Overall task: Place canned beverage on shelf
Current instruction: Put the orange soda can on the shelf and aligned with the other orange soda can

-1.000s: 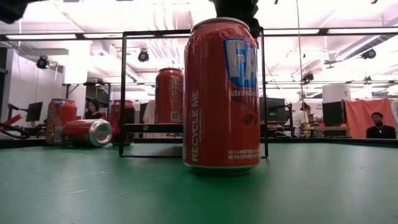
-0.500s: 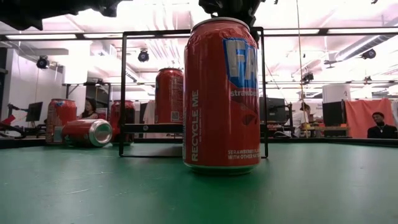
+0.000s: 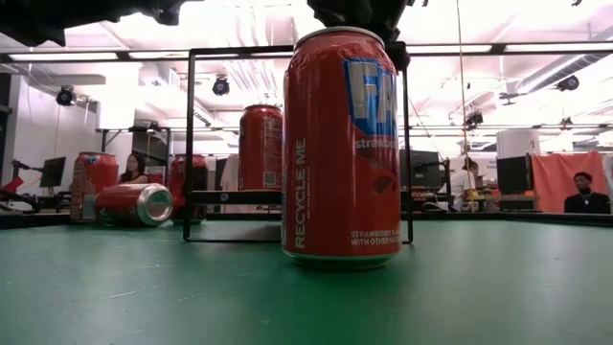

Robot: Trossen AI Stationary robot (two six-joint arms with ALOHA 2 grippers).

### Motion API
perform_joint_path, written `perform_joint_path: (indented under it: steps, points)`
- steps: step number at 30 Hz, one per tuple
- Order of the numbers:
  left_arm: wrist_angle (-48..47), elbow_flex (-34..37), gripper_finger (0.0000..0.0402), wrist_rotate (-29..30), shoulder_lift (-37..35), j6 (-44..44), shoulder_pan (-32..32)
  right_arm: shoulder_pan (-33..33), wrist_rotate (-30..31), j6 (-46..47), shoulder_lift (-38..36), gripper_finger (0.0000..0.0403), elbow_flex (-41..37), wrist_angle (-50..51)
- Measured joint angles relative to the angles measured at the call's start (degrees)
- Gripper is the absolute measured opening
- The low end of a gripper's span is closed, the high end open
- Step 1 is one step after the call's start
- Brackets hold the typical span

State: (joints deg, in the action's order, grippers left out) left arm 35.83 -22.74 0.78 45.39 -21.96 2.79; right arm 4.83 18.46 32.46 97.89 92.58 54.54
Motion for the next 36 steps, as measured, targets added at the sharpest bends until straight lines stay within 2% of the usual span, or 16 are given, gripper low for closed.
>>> perform_joint_path:
  steps: [6, 16, 36]
  points:
    - [0.4, 0.0, 0.0, 0.2, 0.0, 0.0, 0.0, 0.0, 1.8, 4.4, 0.0, 0.0009, 0.1, 0.3]
    - [0.6, 0.0, 0.0, 1.9, 0.0, -0.5, 0.0, 0.0, 2.3, 1.6, 0.1, 0.0009, 4.9, 3.8]
    - [0.5, 0.0, 0.0, 2.2, 0.0, -1.0, 0.0, 0.0, 2.5, 3.6, 0.6, 0.0009, 2.1, 4.0]
